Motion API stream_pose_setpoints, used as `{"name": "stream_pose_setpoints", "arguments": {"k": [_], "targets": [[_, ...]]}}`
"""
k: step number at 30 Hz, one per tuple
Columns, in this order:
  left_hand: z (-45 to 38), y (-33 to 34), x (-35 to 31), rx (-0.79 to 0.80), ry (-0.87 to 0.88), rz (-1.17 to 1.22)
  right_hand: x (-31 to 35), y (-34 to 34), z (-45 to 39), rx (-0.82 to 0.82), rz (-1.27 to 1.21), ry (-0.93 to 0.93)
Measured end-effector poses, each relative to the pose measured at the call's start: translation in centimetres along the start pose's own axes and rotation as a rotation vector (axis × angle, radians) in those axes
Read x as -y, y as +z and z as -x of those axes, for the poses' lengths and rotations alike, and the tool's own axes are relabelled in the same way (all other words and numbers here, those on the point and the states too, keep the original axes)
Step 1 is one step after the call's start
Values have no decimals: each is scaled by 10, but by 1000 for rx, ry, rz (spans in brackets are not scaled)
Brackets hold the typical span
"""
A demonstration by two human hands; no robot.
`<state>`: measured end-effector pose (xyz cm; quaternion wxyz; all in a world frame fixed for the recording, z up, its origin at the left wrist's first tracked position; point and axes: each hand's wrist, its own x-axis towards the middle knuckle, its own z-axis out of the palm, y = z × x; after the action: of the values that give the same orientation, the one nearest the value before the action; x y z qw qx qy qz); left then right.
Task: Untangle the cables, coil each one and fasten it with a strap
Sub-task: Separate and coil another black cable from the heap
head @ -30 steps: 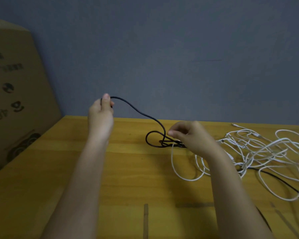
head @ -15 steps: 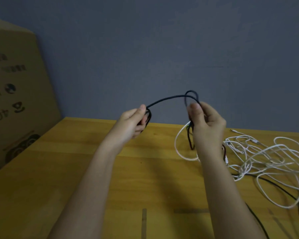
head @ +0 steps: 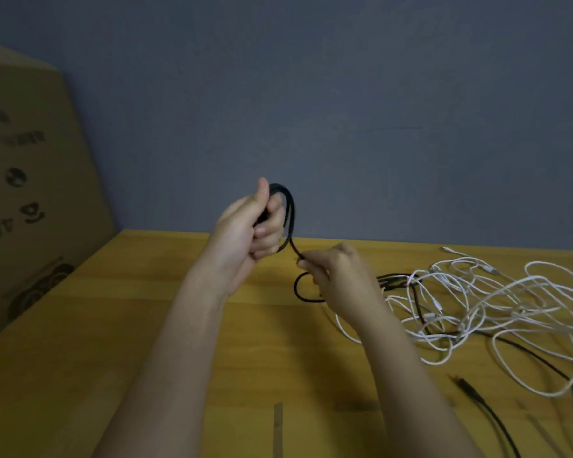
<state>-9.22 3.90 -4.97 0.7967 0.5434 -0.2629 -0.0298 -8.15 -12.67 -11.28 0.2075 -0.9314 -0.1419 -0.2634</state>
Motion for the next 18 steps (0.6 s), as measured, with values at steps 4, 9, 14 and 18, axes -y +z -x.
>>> {"name": "stream_pose_setpoints", "arguments": {"k": [4,9,14,18], "targets": [[-8,-1,15,-150,65,-66,16,3,2,236,-27,-94],[-11,0,38,-224,83,-578,23,0,4,457,-244,35],[-7,-10,47,-113,12,-982,20,-11,2,525,-496,202],[-6,-12,48,-8,-152,-1138,9,-10,4,484,-556,337]]}}
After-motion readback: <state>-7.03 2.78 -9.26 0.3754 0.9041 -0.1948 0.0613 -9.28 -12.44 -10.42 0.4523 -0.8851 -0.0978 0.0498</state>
